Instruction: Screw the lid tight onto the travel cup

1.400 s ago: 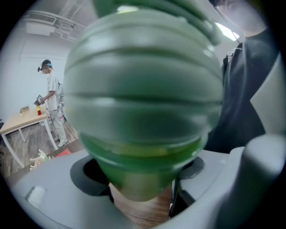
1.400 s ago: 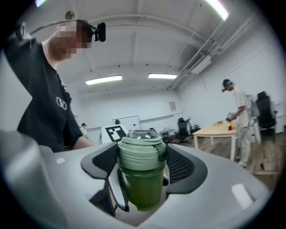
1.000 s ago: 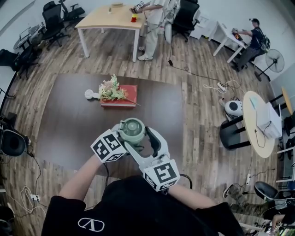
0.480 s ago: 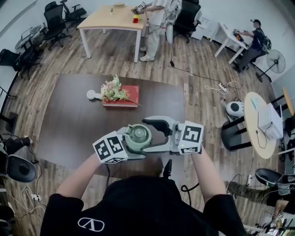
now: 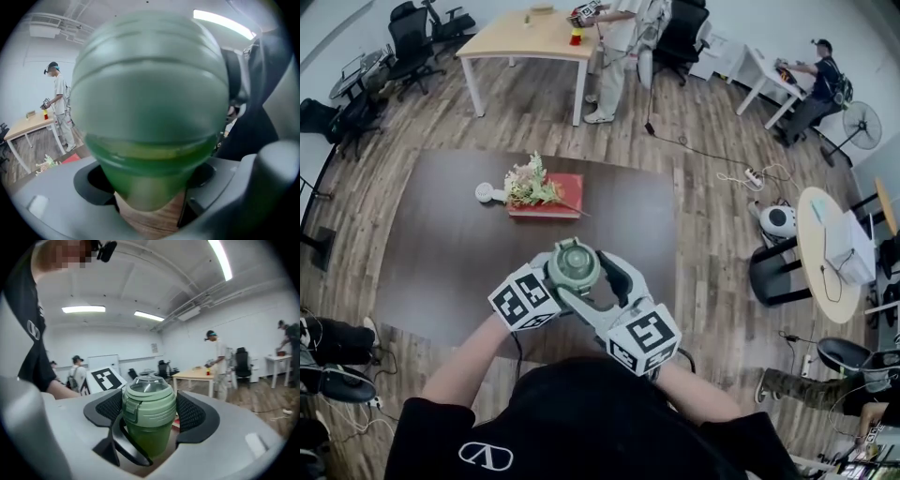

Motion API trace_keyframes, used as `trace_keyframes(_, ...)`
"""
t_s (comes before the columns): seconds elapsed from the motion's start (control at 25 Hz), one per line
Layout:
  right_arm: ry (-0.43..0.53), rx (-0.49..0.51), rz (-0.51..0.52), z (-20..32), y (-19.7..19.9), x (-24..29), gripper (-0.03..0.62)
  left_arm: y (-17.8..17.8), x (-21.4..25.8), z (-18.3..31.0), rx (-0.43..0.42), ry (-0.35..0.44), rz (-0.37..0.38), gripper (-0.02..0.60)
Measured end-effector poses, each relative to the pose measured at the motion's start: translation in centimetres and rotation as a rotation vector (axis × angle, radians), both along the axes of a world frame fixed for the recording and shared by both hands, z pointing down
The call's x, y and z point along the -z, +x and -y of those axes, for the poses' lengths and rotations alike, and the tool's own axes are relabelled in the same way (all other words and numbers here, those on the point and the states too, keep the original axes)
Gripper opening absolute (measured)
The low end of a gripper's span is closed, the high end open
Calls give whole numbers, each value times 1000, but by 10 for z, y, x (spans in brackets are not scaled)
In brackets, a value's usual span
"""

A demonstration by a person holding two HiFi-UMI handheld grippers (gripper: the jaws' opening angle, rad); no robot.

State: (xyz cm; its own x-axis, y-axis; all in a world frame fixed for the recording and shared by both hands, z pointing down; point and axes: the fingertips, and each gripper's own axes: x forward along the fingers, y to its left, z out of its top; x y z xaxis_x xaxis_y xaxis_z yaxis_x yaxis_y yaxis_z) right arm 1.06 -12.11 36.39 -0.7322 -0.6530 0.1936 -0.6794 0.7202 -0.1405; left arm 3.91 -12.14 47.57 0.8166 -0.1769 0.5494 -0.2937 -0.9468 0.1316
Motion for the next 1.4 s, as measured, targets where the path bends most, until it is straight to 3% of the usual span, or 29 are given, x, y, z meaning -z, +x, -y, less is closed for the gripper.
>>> trace_keyframes(0.12, -16, -201, -63, 6, 0, -1, 376, 5, 0, 6, 27, -15, -34, 400)
trace_keyframes(0.24, -8, -195, -53, 7, 1, 2, 379, 8, 3, 7, 33, -18, -54, 400)
trace_keyframes(0.32, 29, -101, -17, 2, -2, 6, 379, 7, 6, 7, 29, -20, -61, 400)
trace_keyframes(0.4, 72, 58, 58, -7, -3, 16, 390, 4, 11, 6, 20, -31, -89, 400)
trace_keyframes(0.56, 111, 341, 135, -15, 16, 26, 397, 3, 23, -8, -73, -47, -122, 400)
trace_keyframes(0.76, 29, 640, 119, -15, 28, 18, 425, 15, 29, -41, -240, -72, -102, 400)
trace_keyframes(0.84, -3, 727, 116, -22, 24, 18, 422, 19, 28, -46, -264, -65, -92, 400)
trace_keyframes(0.92, -10, 744, 133, -24, 19, 20, 401, 18, 29, -43, -241, -51, -93, 400)
trace_keyframes(1.04, 12, 615, 181, -19, 13, 23, 368, 12, 30, -29, -169, -35, -98, 399)
trace_keyframes(1.16, 43, 345, 156, -12, 6, 23, 365, 6, 28, -16, -80, -36, -95, 399)
trace_keyframes(1.28, 39, 32, 53, -9, 1, 14, 365, 1, 20, -5, -5, -10, -52, 399)
trace_keyframes(1.4, 19, -155, 11, -7, 3, 10, 365, 3, 16, -2, 18, -11, -56, 399)
